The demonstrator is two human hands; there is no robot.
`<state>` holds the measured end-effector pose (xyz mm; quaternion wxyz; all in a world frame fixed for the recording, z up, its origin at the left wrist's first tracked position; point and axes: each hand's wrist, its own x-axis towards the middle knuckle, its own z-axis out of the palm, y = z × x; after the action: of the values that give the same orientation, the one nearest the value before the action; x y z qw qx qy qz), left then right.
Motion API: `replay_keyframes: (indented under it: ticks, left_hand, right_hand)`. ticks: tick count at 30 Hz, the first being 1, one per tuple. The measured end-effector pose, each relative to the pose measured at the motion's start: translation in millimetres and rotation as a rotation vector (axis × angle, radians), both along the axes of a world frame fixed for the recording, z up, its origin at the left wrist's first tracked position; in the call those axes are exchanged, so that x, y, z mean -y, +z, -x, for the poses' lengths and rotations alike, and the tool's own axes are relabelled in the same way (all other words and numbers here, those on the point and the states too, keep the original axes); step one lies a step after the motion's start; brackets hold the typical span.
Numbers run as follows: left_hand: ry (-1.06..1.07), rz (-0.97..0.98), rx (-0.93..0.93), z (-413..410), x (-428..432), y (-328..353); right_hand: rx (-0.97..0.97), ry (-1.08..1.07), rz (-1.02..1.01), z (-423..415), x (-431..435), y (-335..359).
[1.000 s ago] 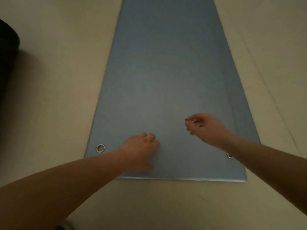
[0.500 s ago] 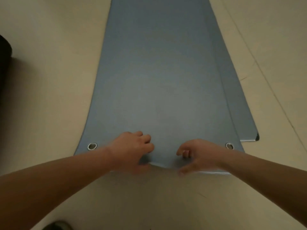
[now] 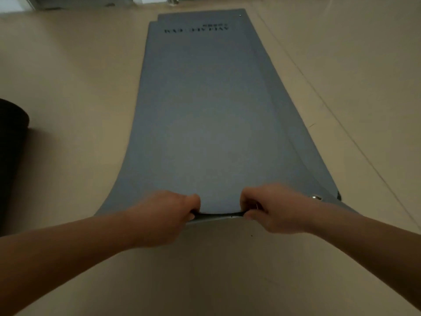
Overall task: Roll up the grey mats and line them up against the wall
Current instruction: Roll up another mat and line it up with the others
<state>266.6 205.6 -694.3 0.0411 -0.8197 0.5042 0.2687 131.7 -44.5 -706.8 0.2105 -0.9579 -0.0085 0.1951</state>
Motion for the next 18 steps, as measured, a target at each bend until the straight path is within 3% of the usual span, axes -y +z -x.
replay_keyframes:
  ticks: [4,8,10,12,15,18]
  left_hand:
    - [0.053,0.023,-0.193,13,-3,28]
    - [0.05,-0.141,-0.43,-9,25,51]
    - [0.021,-0.206,-0.351,-30,49,42]
    - [0.018,-0.229,-0.239,-55,75,30]
    - [0.106,-0.221,-0.14,-88,107,23]
    - [0.199,-0.147,-0.024,-105,122,12]
  right_hand:
    - [-0.322,0.014,-0.178,-11,18,37]
    - [-0.537,-0.035,-0.381,-20,33,53]
    - [-0.404,-0.108,-0.203,-26,35,45]
    - [-0.146,-0.209,0.085,-33,31,41]
    - [0.221,-0.118,0.465,-38,7,45]
    - [0.072,-0.043,0.499,-35,-21,33]
